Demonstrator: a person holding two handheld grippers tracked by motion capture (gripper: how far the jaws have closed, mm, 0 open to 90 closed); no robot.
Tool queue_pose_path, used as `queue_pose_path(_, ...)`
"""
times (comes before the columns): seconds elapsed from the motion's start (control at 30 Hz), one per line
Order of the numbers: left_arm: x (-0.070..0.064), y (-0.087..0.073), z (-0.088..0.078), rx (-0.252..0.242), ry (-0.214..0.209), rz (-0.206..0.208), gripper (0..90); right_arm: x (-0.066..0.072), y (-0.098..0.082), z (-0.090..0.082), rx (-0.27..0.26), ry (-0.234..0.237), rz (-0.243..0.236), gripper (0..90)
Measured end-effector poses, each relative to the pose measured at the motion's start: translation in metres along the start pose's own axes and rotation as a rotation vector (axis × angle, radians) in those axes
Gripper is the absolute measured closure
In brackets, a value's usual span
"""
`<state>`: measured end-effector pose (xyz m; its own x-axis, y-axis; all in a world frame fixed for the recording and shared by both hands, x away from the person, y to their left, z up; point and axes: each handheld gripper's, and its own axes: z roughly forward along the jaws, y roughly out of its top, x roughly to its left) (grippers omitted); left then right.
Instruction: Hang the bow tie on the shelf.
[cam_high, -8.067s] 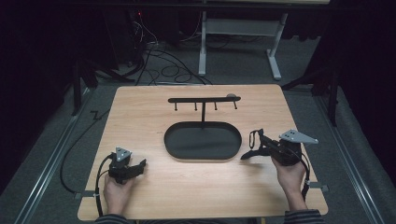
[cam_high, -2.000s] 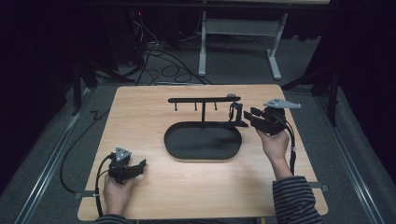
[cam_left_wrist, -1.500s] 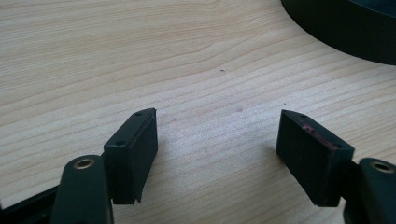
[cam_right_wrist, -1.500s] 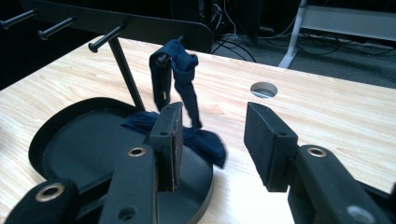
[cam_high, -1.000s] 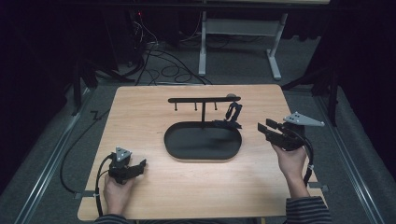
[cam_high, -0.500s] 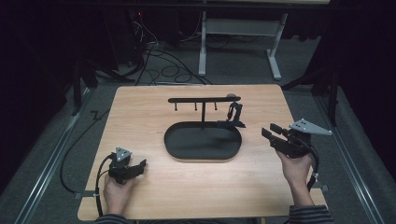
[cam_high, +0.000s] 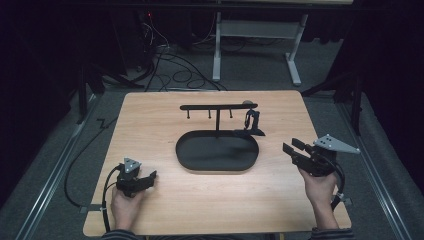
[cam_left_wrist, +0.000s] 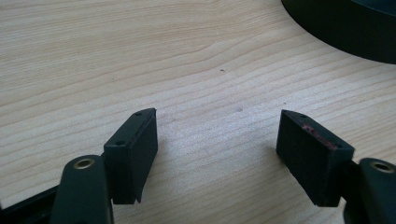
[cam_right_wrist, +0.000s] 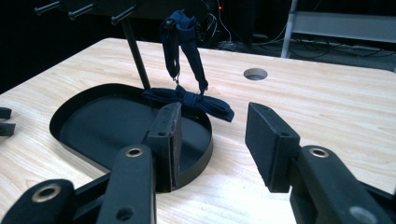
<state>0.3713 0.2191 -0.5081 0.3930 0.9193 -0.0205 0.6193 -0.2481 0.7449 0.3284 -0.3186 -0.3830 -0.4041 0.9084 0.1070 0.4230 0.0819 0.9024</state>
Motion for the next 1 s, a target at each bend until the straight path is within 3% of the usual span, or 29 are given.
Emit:
queue_pose_path(0.23, 0.0, 0.0, 0.0, -0.001, 0.0, 0.0, 29.9, 0.001, -0.015, 0.0, 0.017, 0.008, 0.023, 57.8)
queue_pose_path(1.0, 0.0, 0.0, 0.0, -0.001, 0.001, 0.001, 29.9, 0.007, -0.032, 0.01, 0.042, 0.029, 0.041, 57.8)
